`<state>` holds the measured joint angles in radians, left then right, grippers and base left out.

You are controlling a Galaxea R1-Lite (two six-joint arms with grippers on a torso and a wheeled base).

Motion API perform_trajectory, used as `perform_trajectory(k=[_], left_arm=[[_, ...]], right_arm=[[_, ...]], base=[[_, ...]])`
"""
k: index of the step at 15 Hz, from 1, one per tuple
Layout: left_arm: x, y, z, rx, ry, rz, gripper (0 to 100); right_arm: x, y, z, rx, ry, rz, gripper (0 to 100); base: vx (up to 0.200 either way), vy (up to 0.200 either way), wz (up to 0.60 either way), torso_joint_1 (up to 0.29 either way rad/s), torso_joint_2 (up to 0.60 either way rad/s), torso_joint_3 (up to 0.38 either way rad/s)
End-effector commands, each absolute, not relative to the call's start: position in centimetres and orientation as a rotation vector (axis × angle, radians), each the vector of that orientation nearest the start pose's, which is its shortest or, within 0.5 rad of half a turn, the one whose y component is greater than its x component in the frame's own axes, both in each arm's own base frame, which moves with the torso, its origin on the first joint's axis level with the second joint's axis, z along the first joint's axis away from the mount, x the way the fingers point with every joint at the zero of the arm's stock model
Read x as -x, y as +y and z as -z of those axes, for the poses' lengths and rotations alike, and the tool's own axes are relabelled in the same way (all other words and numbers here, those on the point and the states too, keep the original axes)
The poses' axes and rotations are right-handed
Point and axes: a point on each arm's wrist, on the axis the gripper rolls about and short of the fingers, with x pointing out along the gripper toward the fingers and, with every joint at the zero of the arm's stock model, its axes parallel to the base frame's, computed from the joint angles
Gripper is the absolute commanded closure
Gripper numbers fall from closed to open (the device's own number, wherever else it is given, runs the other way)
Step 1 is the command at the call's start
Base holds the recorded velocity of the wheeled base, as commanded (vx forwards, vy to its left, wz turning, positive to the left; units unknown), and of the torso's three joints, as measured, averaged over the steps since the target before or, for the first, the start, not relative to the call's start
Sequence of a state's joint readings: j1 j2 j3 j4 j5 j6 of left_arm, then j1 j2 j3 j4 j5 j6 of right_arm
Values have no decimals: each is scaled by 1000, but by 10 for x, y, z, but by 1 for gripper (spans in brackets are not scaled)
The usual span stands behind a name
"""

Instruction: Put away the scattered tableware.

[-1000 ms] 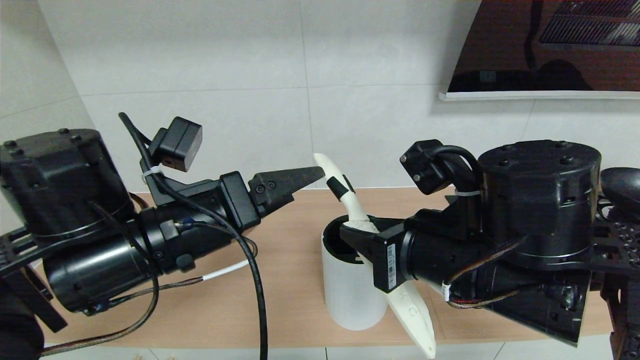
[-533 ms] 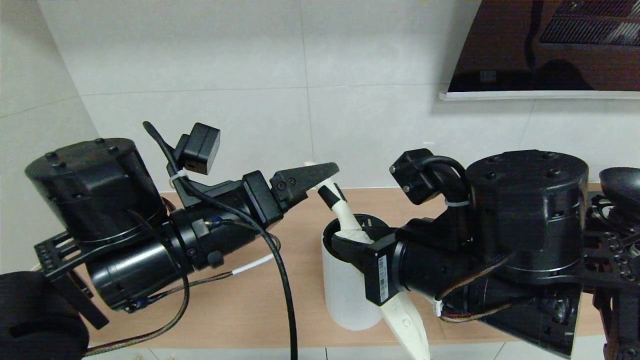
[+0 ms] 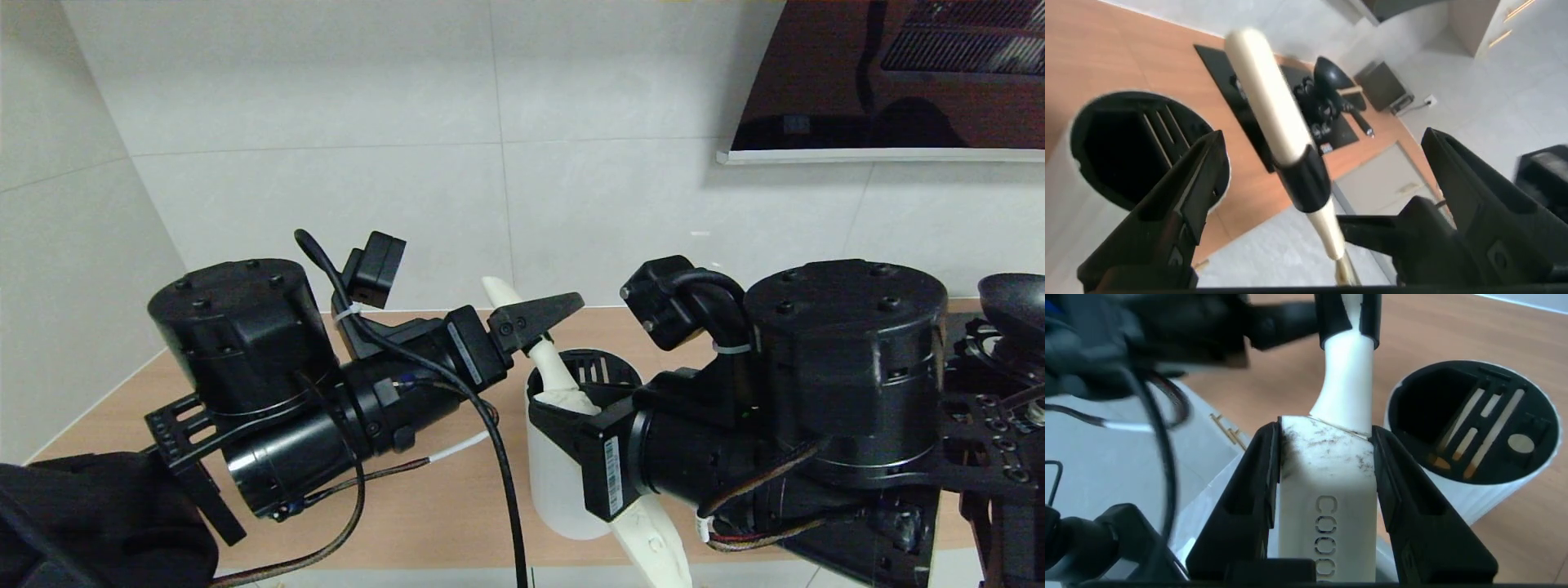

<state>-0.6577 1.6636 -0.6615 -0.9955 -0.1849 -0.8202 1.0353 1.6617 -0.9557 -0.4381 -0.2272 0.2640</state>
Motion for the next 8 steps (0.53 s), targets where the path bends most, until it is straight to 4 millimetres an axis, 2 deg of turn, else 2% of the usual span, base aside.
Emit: perform_trajectory(k=[1,8], left_arm=[[-226,-181,-188,768,353,791,0],[-227,-181,-186,769,350,793,0]], right_arm=[[-161,263,-216,-85,326,-770,100],[-159,261,-218,-86,320,-771,100]], base=[[0,0,0,0,0,0],[0,0,0,0,0,0]])
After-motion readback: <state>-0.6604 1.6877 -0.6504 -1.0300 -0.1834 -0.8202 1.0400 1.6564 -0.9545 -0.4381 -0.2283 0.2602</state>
